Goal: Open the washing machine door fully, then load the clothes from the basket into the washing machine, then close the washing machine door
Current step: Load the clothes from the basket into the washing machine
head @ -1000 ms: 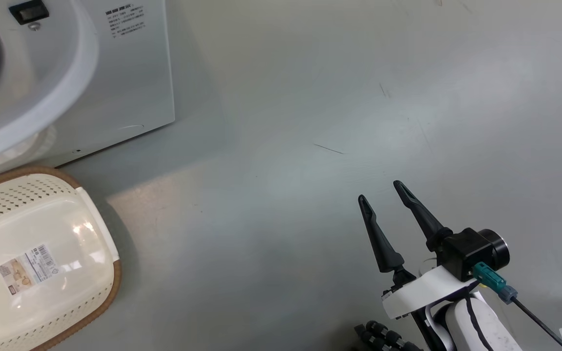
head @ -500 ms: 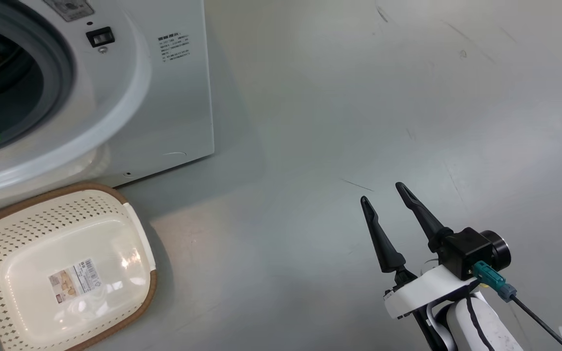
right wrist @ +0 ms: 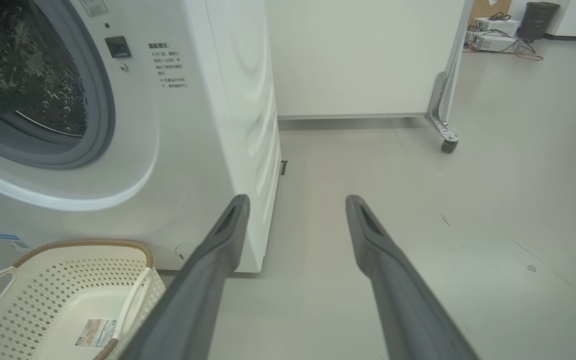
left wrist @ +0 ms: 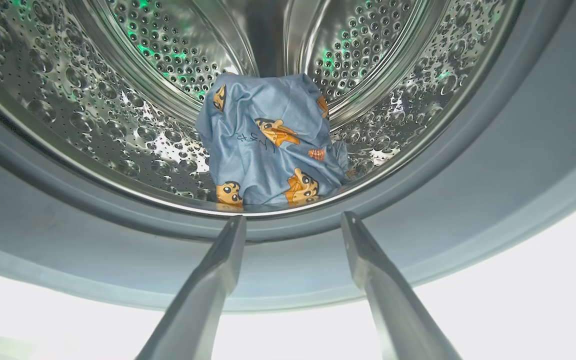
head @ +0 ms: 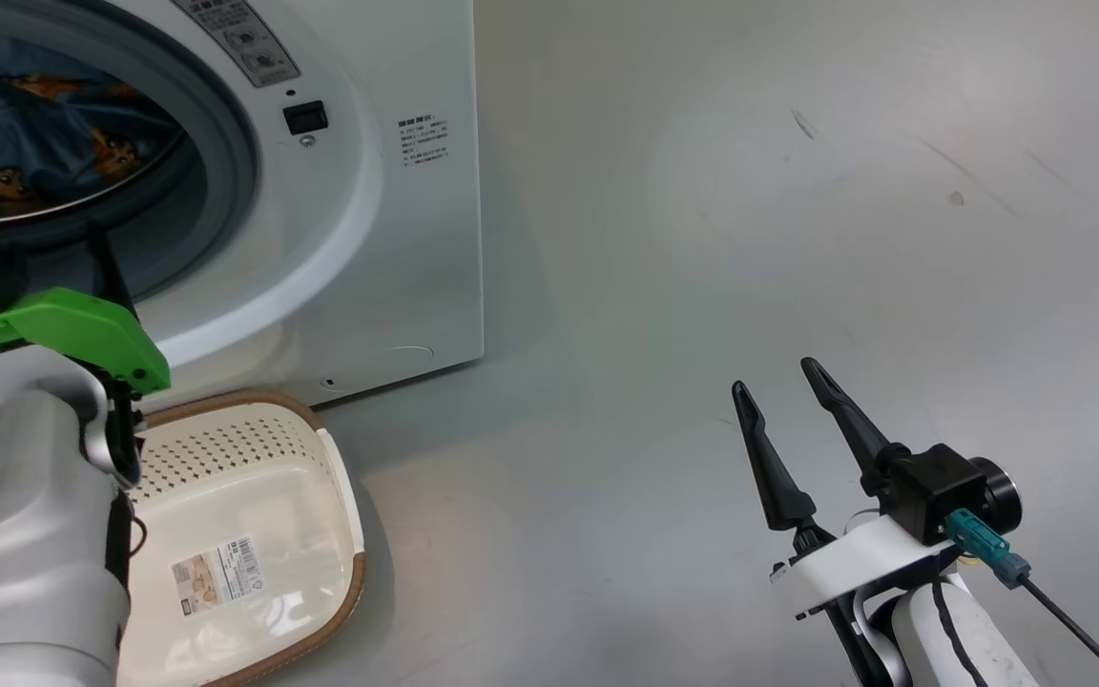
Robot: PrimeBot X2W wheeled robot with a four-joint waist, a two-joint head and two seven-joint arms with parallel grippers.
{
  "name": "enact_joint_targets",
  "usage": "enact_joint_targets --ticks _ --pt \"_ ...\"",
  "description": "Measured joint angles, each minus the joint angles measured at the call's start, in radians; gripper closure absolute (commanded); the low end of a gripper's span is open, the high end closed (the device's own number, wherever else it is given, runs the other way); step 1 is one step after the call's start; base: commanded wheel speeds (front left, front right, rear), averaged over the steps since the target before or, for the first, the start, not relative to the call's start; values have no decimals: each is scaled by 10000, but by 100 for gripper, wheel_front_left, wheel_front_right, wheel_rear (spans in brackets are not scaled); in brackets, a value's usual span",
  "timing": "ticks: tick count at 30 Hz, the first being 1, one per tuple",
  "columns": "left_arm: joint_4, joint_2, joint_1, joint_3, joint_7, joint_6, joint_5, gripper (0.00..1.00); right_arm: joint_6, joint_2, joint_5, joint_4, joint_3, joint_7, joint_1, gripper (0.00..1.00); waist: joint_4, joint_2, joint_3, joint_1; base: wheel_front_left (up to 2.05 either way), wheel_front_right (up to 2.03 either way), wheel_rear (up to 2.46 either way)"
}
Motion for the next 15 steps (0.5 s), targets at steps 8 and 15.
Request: enact_joint_targets --ticks 8,15 --pt "-435 -665 1174 -245 -86 -420 -117 0 0 -142 2 84 -94 0 267 0 485 0 -769 0 0 0 0" --pt "-1988 -899 2274 -408 -104 -523 115 0 0 -263 4 171 -169 0 692 0 927 0 -1412 0 0 0 0"
